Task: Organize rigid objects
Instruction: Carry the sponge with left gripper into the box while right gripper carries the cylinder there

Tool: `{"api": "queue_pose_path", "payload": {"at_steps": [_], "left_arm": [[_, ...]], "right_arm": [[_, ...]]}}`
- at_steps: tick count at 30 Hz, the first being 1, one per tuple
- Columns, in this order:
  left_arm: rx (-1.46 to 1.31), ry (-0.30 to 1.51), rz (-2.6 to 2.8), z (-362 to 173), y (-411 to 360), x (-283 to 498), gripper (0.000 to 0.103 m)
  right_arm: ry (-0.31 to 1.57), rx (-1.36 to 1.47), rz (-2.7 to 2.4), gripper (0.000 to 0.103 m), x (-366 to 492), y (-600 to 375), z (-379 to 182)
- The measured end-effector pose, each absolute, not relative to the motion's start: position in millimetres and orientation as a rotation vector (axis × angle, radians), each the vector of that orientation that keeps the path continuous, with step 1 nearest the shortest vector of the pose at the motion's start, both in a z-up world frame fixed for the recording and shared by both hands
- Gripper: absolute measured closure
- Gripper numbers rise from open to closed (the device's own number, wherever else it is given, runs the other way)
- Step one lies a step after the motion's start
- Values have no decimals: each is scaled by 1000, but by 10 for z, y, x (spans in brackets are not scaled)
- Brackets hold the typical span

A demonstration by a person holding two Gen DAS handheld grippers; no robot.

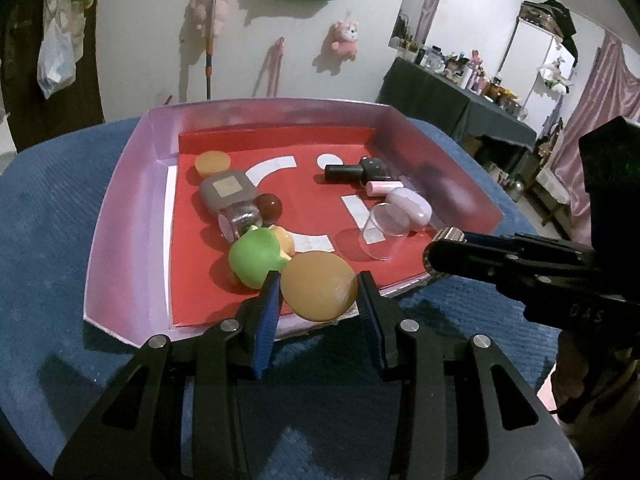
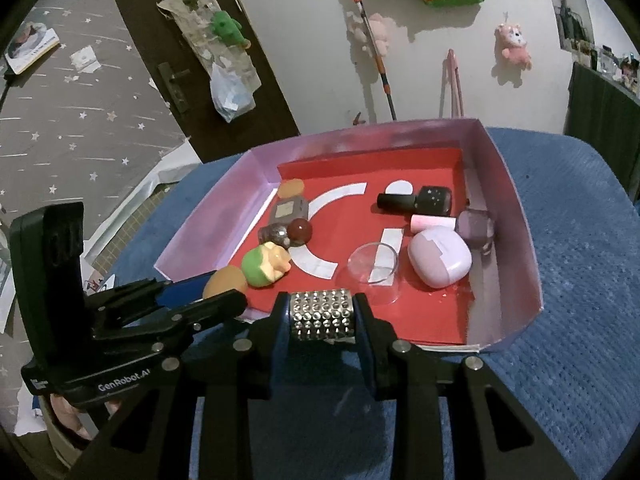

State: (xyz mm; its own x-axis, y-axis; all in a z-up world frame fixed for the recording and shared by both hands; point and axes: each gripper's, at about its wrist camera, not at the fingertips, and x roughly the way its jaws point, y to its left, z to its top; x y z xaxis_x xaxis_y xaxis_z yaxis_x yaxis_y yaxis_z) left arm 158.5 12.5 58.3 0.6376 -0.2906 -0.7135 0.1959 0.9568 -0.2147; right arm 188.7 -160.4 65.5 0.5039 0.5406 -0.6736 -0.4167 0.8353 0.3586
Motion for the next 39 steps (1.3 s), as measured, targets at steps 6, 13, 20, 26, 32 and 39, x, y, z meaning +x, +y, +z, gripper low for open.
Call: {"api": "queue_pose_path", "payload": {"at_steps": [6,13,20,26,32,39], "left_arm": [[-134,884,-291,487,156,1704,67],[-174,936,-316,365,184,1832,67],[-174,951,-331,345,161,1894,67],[-230,984,-358,326,232,1987,67],[-249,976,-314,345,348,2074,67],[-129,957,-269,289,179,2078,67]], "right_arm": [[913,182,592,70,2022,-1566,542],[950,177,598,70,2123,-1479,453],[982,171,600,70,2213,-1420,372],[989,163,587,70,2254,-1423,381],[987,180,533,70,2347,-1549,389],[999,142,516,70,2397,-1497,283]]}}
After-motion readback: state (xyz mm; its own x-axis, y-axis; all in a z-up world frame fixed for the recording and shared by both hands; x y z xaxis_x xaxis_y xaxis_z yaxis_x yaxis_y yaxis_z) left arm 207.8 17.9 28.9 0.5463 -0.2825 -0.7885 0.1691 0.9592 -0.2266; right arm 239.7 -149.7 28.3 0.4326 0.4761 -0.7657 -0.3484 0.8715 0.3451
